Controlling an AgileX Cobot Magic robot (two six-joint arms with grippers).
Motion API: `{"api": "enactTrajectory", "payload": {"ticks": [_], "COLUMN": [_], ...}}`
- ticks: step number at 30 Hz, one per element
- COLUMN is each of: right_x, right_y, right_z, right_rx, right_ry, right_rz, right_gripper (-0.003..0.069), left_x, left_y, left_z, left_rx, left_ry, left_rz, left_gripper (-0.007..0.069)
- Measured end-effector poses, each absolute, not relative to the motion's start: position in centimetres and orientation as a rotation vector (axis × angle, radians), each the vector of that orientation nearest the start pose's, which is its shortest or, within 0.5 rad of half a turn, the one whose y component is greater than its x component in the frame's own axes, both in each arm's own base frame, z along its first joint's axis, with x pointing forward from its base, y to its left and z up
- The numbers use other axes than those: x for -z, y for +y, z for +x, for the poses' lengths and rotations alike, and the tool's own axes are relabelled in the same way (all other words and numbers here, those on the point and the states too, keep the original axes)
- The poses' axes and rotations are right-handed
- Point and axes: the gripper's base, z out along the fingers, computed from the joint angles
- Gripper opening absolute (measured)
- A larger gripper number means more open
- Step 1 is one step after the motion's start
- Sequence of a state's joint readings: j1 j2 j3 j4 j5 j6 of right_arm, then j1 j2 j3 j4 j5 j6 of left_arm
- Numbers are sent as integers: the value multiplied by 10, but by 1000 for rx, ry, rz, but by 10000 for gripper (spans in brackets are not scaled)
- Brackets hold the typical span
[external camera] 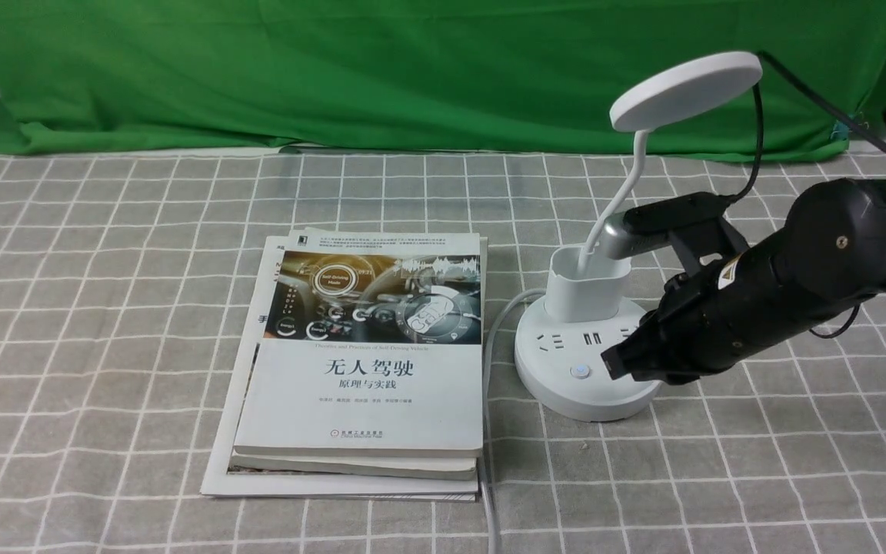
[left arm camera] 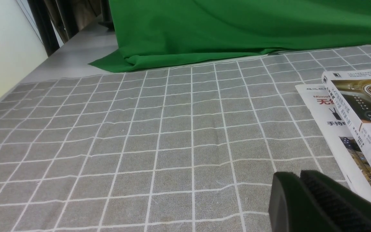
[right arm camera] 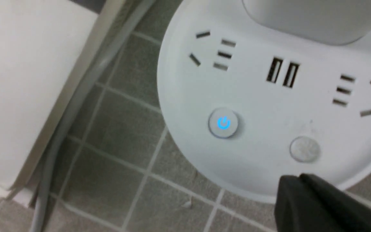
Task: Turn on the desk lamp on the grey coffee tablecloth with your hand.
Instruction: 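Press the button on the base of the white desk lamp with the right gripper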
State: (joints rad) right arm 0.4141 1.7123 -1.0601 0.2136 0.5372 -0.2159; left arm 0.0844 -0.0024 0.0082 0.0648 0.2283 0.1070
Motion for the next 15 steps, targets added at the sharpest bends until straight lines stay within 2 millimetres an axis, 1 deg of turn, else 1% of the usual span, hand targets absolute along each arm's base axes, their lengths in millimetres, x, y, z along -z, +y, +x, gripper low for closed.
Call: {"api": "enactTrajectory", "payload": {"ticks": [5,12,15], "right_x": [-202,-202,-200], "right_y": [148,147,147], "right_z": [314,317,318], "right_rx": [-262,-260,-258], "right_ry": [2562,2547,2550], "right_rz": [-618,-607,-606], "right_gripper": [31,31,31], "left_x": [-190,-190,-190], "left_y": [6,6,6], "left_z": [55,55,55], "left_rx": [-201,-201,-201], "left_ry": [1720,1720,1720], "left_rz": [63,63,63], "left_gripper": [19,19,19]}}
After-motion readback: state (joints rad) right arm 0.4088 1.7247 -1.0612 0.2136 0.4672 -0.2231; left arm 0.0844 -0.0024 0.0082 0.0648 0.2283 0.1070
